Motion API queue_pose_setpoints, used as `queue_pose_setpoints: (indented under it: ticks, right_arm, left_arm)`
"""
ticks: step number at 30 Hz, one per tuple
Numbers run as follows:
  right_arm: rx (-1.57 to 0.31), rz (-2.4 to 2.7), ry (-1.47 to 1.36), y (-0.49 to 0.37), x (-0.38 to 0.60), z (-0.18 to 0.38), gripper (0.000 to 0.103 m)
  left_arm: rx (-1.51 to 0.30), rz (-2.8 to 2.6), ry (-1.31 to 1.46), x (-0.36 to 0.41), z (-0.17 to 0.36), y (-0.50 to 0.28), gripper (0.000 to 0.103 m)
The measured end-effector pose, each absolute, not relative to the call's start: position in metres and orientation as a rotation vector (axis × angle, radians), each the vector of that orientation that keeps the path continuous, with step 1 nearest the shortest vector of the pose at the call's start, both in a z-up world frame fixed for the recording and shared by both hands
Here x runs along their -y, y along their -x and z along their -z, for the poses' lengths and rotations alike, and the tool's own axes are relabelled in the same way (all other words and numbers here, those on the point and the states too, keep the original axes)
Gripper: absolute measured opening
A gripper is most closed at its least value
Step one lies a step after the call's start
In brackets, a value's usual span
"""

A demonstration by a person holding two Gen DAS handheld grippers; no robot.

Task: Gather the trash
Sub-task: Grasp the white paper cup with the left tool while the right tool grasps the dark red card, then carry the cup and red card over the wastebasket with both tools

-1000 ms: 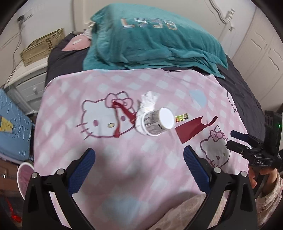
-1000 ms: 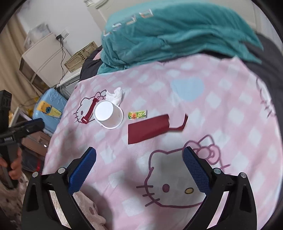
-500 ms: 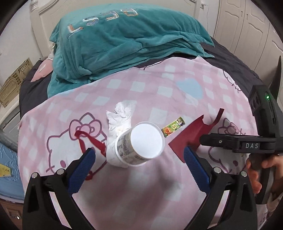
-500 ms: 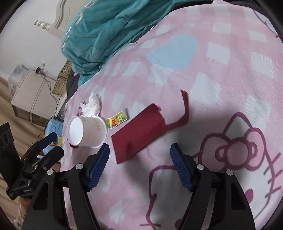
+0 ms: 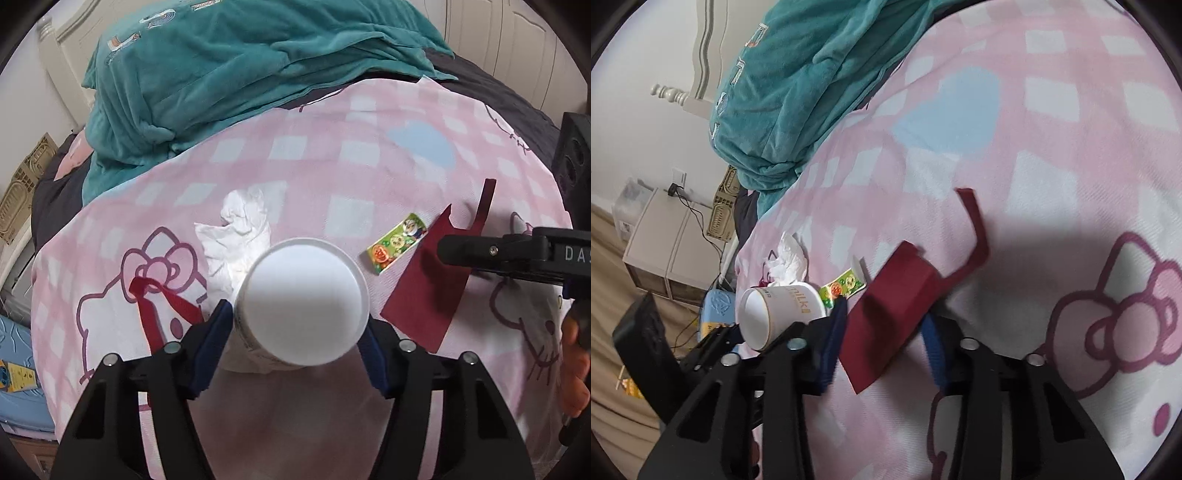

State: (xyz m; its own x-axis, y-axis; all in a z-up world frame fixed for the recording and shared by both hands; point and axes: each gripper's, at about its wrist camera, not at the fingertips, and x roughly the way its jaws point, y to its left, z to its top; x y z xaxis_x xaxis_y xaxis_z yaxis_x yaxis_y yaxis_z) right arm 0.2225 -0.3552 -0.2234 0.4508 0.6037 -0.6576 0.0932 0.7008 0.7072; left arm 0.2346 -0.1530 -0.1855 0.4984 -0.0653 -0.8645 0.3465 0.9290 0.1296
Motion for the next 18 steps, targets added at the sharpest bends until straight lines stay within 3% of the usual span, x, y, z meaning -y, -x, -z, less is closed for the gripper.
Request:
queue_pose_setpoints:
  ticks: [7, 18]
  right_arm:
    - [-1.073, -0.344, -0.826, -0.213, 0.361, 0.225, 0.003]
    - [-1.016, -0.368, -0.817, -0.197, 0.368, 0.194, 0.001]
  left_arm:
    - [-0.997, 0.284, -0.158, 0.14, 0.182, -0.236, 0.063]
    - [-0.92, 0.339, 0.045, 0.118, 0.142, -0.225, 0.062]
